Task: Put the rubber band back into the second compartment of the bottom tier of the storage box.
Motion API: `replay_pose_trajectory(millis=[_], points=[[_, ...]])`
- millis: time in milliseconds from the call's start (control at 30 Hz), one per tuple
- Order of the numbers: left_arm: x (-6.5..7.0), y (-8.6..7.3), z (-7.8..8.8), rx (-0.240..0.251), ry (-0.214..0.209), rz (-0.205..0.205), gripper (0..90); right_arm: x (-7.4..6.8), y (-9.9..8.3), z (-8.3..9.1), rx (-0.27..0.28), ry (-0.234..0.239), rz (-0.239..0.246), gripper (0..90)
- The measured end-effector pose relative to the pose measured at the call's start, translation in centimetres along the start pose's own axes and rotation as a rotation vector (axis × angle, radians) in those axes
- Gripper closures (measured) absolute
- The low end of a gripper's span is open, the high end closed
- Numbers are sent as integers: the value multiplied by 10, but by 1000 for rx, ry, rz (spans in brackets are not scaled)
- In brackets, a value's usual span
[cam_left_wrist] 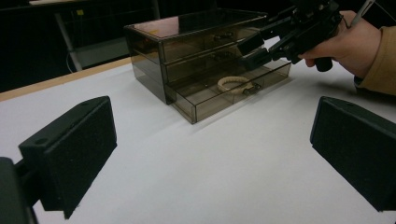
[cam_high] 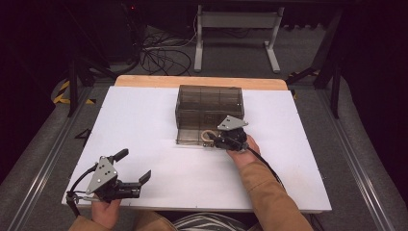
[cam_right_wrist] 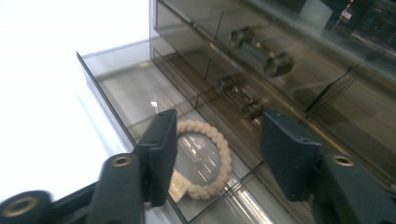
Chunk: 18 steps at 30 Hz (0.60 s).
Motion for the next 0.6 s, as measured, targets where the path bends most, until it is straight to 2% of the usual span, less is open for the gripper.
replay_pose_trajectory(millis=[267,600], points=[[0,1,0,4,1,0,10,1,18,18,49,22,-39,274],[0,1,1,4,0,0,10,-5,33,33,89,57,-48,224]])
Point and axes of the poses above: each handheld gripper's, and its own axes: z roughly backward along the jaws, y roughly out of its top, x roughly to its right, the point moved 5 cm from there along -z, roughly forward along the jaws, and after that the axes turned 12 degrees about -y, right-handed, at the moved point
